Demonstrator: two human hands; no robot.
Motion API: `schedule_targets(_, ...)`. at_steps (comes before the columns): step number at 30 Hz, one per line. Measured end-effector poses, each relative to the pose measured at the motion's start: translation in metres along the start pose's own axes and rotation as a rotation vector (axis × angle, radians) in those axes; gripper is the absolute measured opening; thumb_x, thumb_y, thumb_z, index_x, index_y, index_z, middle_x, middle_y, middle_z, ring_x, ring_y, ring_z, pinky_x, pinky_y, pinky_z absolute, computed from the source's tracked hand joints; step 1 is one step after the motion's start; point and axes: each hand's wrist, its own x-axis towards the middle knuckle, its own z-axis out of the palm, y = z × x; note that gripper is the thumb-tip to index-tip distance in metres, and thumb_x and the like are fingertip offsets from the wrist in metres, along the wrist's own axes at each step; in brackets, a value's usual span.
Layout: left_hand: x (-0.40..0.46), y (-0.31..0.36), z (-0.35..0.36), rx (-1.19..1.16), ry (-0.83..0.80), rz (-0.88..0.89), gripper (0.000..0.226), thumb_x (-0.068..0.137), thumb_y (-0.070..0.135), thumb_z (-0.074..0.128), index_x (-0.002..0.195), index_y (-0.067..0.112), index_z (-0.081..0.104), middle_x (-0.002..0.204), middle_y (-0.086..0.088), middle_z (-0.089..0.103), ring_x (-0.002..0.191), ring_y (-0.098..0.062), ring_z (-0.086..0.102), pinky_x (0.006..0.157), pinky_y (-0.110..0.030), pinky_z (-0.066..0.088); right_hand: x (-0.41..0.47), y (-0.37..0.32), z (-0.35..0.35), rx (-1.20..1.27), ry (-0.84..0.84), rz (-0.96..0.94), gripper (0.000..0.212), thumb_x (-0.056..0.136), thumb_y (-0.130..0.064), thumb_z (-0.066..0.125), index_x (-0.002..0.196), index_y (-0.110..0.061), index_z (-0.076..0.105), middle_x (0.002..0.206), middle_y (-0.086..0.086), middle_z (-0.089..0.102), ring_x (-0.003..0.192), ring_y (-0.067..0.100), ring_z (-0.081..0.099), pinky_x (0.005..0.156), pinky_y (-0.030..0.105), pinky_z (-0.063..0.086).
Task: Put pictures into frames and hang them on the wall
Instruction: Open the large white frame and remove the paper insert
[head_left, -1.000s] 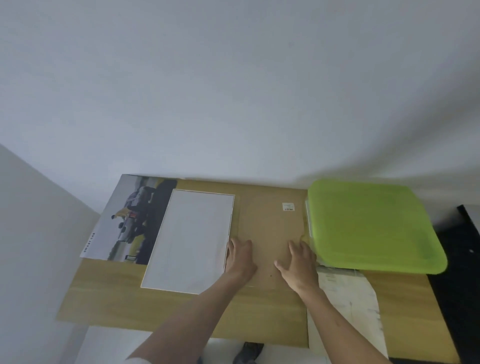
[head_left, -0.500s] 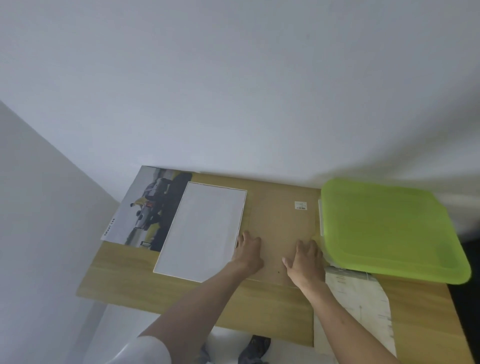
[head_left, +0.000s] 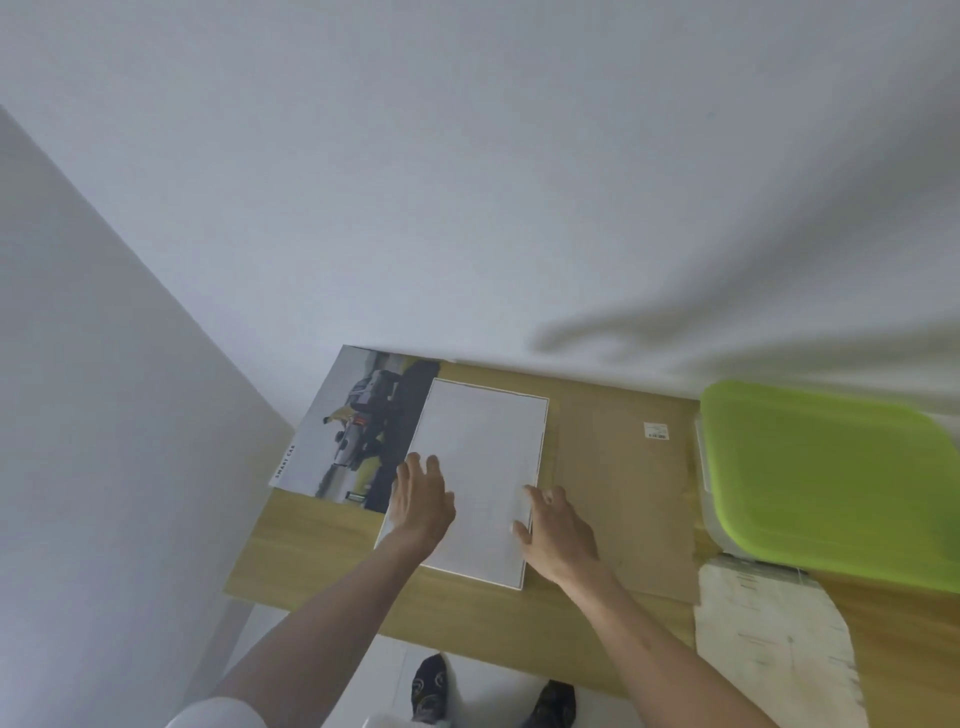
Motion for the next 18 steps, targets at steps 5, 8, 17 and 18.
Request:
schedule_targets(5,-0.001,-0.038,-0.001,0.003,-0.104,-0.094,0.055,0.091,0.034,0.063,0.133,0.004,0.043,0.136,-0.012,0.04,0.128,-0.029,0.041,0.097,-0.037,0.047,0.007,-0.027,0.015,-0.056,-0.053,0.136,0.051,0.101,-0.044,0.045,0.139,-0.01,0.037,0.137,0.013,0.038,0.123,0.029,0.048,0.086,0.038,0.05)
schedule_targets(8,-0.002,-0.05,0.005,-0.017,-0.149,-0.083,0.057,0.092,0.034,0.062,0.135,0.003,0.042,0.137,-0.011,0.041,0.128,-0.028,0.042,0.096,-0.036,0.047,0.01,-0.033,0.026,-0.053,-0.044,0.215,0.067,0.1,-0.045,0.045,0.147,-0.001,0.025,0.14,0.016,0.032,0.13,0.029,0.041,0.094,0.036,0.048)
schedule_targets(17,-0.008,-0.066,0.016,-0.031,-0.188,0.059,0.06,0.097,0.037,0.052,0.14,-0.002,0.032,0.135,-0.009,0.035,0.121,-0.026,0.043,0.093,-0.035,0.05,0.01,-0.061,0.053,0.107,0.03,0.379,0.073,0.102,-0.051,0.034,0.157,-0.007,0.012,0.161,0.018,-0.003,0.148,0.034,0.011,0.12,0.041,0.024)
schedule_targets(18,-0.009,-0.068,0.016,-0.034,-0.192,0.071,0.06,0.098,0.037,0.051,0.14,-0.001,0.032,0.136,-0.009,0.034,0.121,-0.026,0.043,0.094,-0.035,0.05,0.009,-0.064,0.054,0.132,0.057,0.375,0.07,0.101,-0.05,0.035,0.157,-0.011,0.016,0.162,0.017,-0.002,0.149,0.034,0.009,0.121,0.042,0.023)
